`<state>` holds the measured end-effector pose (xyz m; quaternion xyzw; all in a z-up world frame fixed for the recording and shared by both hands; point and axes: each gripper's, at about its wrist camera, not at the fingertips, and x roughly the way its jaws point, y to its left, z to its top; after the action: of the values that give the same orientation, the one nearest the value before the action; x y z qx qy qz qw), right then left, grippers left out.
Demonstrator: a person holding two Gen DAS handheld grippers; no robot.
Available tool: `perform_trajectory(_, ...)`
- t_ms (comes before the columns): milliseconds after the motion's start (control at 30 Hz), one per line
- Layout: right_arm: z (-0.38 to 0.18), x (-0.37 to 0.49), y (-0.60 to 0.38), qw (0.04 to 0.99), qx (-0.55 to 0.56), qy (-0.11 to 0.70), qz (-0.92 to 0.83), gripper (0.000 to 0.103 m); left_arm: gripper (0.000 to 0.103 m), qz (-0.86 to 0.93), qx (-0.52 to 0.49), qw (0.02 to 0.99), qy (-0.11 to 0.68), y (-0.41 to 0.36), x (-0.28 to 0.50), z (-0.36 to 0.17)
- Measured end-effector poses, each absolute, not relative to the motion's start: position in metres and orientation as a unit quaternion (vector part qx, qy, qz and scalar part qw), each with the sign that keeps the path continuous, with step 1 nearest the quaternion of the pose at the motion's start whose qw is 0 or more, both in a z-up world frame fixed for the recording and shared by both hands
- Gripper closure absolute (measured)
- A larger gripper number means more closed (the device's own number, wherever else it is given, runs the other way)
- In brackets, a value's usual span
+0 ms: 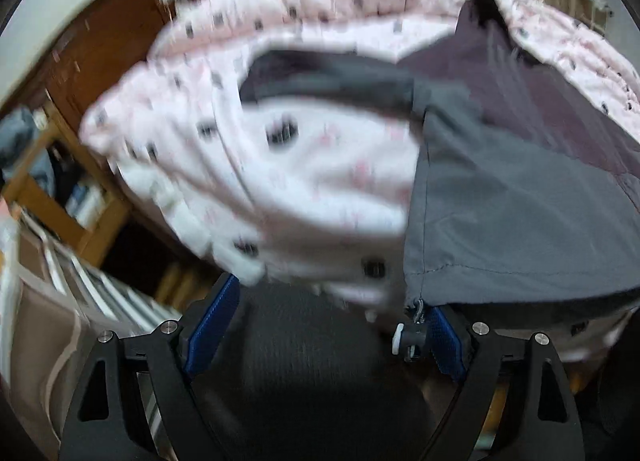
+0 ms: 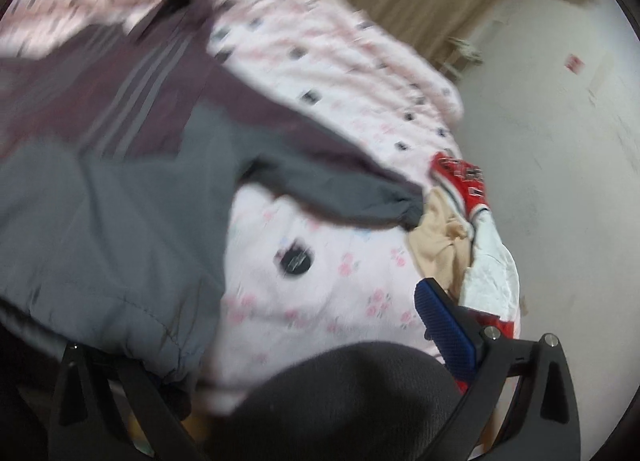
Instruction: Fold clothes
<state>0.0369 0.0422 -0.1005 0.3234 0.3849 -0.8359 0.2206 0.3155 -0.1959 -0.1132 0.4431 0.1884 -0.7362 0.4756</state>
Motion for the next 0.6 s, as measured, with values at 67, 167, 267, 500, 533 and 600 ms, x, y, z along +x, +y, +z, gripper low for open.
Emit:
perform_trajectory(67, -0.110, 0.047, 0.038, 0.227, 0.309, 0.425, -0.820, 0.001, 0.019, -0.723, 0.456, 0.467, 0.225, -0.204, 0.321, -0.124)
perform_trajectory(167, -0.124, 0.062, 0.031, 0.235, 0.286, 0.484, -0.793, 0.001, 0.019, -0.718, 0.460, 0.476, 0.216, -0.204, 0.319, -0.123)
perform_trajectory(267, -0.139, 0.076, 0.024, 0.242, 0.262, 0.540, -0.762, 0.001, 0.019, -0.718, 0.468, 0.471, 0.208, -0.203, 0.319, -0.124)
perform_trajectory(500, -0.153, 0.109, 0.026, 0.282, 0.178, 0.631, -0.700, 0.000, 0.019, -0.723, 0.516, 0.435, 0.146, -0.196, 0.309, -0.123)
perform_trajectory(533, -0.155, 0.111, 0.028, 0.286, 0.167, 0.637, -0.696, 0.000, 0.019, -0.727, 0.519, 0.429, 0.135, -0.195, 0.307, -0.123)
perform_trajectory(600, -0.160, 0.118, 0.031, 0.299, 0.137, 0.653, -0.682, 0.000, 0.019, -0.730, 0.527, 0.422, 0.109, -0.193, 0.304, -0.123)
